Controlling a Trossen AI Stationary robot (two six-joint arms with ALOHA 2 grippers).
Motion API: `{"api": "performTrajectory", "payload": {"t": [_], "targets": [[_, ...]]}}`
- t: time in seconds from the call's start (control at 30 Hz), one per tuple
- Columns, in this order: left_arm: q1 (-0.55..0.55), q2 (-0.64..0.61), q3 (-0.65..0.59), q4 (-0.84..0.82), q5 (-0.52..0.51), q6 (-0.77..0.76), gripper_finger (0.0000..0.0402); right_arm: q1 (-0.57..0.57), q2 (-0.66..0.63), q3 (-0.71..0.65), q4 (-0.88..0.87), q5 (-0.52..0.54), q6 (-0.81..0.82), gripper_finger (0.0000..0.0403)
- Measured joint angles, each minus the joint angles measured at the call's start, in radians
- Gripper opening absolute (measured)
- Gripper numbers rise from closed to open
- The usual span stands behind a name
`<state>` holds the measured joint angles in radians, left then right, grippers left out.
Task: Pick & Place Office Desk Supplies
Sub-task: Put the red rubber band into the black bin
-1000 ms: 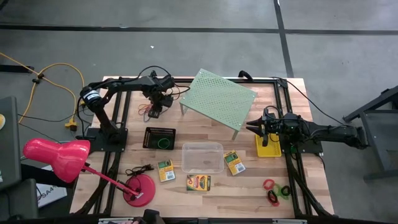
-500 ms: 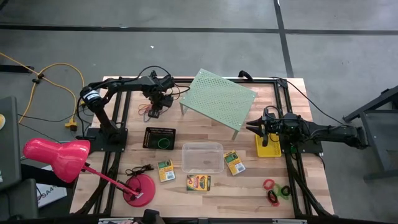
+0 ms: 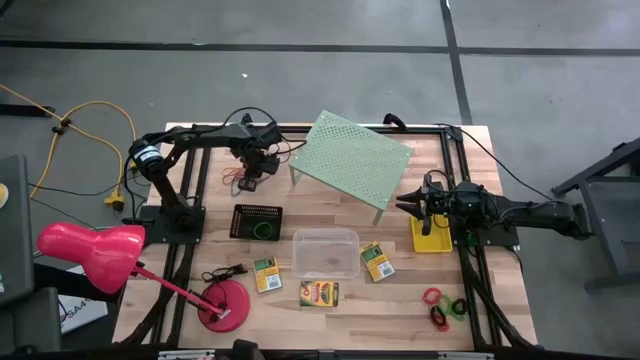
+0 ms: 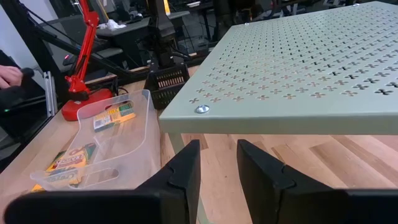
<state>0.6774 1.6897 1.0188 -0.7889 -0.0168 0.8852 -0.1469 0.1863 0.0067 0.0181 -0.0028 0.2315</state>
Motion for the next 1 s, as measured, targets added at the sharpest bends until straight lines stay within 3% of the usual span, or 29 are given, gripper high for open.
{"api": "performTrajectory", "payload": {"t": [0.2, 1.0], "targets": [[-0.020, -0.032, 0.026, -0.019, -0.019, 0.000, 0.0001, 0.000, 0.000, 0.000, 0.000, 0.000, 0.000, 0.0094], [-0.209, -0.395, 0.026, -0.085, -0.251, -0.120, 0.0001, 0.000, 0.000, 0.000, 0.000, 0.000, 0.000, 0.0094]]}}
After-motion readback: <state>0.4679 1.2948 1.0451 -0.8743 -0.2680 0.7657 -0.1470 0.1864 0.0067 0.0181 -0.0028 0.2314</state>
